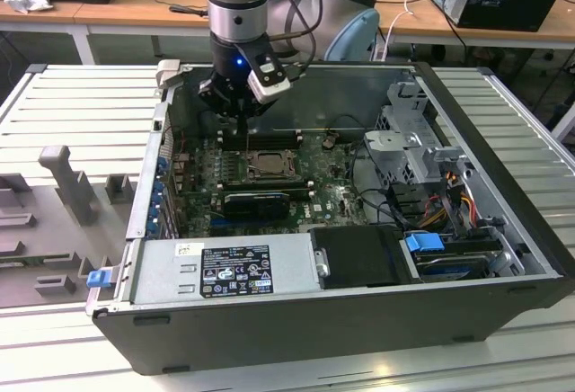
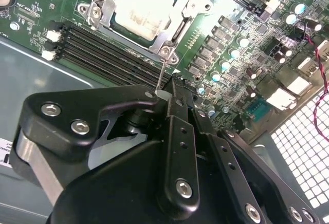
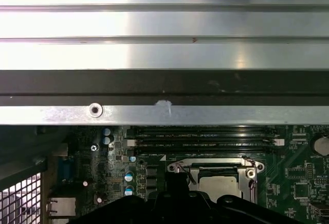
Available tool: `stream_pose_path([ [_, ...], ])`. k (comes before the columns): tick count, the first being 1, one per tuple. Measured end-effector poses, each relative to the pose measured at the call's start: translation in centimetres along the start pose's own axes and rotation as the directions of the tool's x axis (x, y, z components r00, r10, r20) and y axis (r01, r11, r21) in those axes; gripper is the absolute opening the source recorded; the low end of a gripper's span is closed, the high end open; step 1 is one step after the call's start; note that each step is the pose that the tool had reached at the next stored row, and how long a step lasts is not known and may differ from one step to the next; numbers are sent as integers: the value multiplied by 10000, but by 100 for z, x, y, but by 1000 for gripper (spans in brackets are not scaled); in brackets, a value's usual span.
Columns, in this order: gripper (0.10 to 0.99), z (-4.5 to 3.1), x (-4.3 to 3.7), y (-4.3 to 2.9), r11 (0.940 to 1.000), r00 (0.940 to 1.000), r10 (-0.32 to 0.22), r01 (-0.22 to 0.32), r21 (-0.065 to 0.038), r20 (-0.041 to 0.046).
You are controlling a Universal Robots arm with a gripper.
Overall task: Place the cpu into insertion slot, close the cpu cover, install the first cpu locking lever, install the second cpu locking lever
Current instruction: 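Install the first cpu locking lever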
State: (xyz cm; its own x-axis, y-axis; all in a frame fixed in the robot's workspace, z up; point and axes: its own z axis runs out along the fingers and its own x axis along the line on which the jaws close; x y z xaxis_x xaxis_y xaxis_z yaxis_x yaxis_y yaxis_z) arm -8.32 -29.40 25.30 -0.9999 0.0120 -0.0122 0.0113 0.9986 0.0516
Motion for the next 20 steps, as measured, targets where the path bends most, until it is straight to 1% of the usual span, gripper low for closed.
stream_pose_path([
  [5, 106, 2, -17, 0, 10000, 10000, 0, 0, 0, 0],
  [9, 106, 3, -50, 0, 10000, 10000, 0, 0, 0, 0],
  [20, 106, 6, -90, 1, 10000, 10000, 1, -1, 0, 1],
])
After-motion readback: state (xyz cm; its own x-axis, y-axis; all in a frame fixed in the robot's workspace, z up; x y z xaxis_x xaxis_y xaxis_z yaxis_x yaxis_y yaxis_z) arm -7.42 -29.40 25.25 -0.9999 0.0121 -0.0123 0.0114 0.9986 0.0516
